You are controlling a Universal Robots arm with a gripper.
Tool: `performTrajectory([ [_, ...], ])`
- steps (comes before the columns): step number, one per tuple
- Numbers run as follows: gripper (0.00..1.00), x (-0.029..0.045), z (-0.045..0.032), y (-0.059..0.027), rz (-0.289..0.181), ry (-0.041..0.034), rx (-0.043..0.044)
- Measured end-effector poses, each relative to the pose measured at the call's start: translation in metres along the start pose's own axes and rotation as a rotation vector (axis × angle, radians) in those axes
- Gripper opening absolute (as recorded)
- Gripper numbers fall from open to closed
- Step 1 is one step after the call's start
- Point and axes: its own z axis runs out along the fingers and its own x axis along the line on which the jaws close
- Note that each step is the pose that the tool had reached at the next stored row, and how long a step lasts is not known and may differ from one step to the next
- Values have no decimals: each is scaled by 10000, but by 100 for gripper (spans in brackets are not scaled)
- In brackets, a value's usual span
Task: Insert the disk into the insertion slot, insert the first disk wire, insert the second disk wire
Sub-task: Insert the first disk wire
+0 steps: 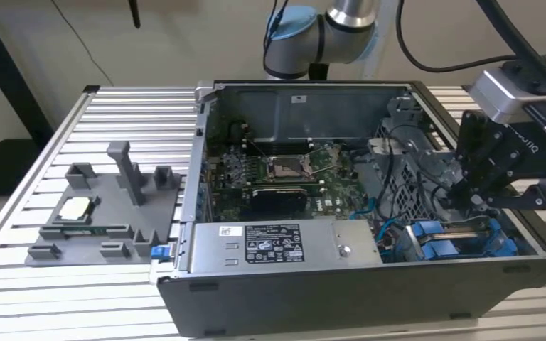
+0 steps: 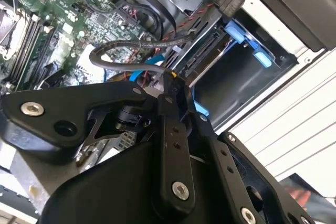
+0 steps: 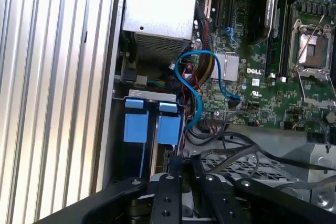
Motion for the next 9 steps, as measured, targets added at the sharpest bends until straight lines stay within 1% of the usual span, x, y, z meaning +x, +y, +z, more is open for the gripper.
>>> performTrajectory([
  [4, 19, 5, 27, -6, 268, -21, -44],
  [9, 19, 16, 35, -41, 297, -23, -51],
])
